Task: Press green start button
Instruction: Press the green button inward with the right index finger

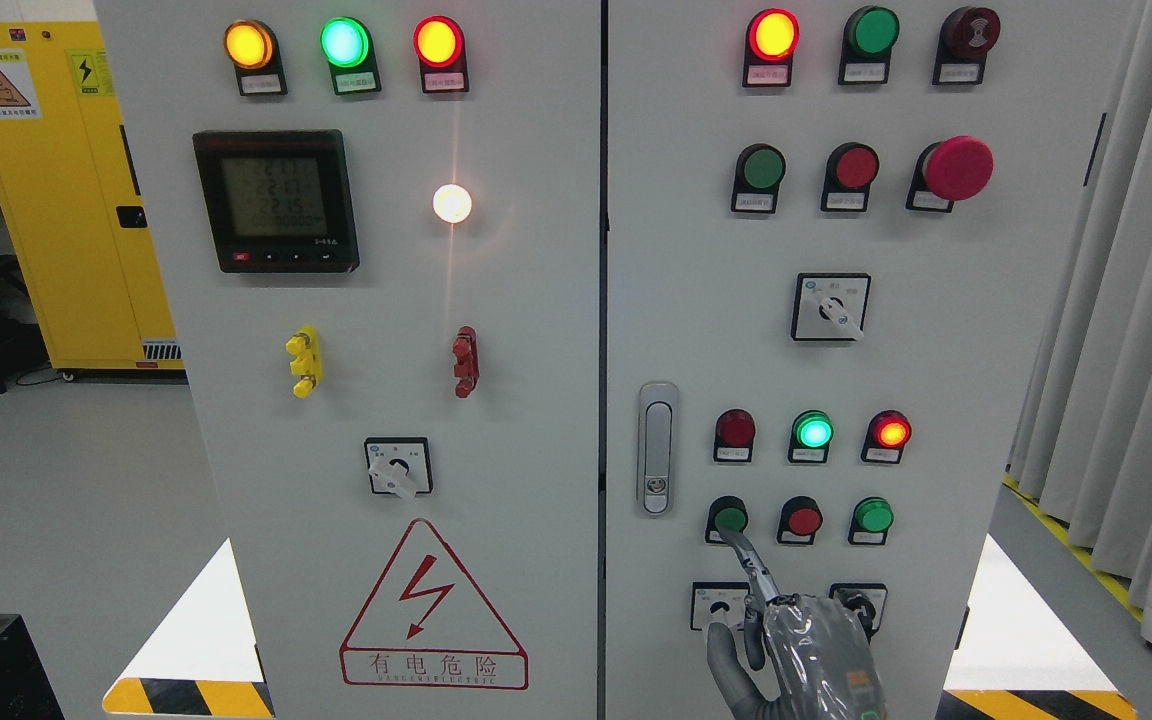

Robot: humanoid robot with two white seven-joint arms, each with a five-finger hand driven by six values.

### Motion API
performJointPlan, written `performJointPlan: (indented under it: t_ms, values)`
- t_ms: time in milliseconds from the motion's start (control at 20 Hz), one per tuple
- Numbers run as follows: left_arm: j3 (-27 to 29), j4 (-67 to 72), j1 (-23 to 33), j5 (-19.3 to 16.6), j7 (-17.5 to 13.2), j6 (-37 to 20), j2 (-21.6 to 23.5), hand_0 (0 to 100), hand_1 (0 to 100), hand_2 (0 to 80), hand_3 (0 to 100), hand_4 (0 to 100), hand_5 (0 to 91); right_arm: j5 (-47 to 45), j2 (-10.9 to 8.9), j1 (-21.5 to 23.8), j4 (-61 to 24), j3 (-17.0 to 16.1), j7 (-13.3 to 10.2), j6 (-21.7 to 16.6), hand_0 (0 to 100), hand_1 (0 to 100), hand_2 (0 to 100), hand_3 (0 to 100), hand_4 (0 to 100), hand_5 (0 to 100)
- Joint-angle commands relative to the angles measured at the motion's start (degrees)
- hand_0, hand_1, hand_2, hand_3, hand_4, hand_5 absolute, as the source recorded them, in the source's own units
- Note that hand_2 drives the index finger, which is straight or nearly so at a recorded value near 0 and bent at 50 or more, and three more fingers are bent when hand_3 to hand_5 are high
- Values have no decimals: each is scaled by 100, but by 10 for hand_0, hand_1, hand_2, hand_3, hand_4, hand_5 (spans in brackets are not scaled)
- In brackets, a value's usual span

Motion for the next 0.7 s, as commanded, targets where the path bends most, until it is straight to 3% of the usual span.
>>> performJointPlan:
  t_ms: [0, 650]
  values:
    - [2, 0, 0, 0, -2, 2, 0, 120, 556, 0, 0, 0, 0, -14, 69, -71, 178, -100, 6, -7, 740, 844, 0, 983, 987, 1000]
    - [2, 0, 0, 0, -2, 2, 0, 120, 556, 0, 0, 0, 0, -146, 69, -168, 266, -153, 15, 2, 748, 843, 0, 983, 989, 1000]
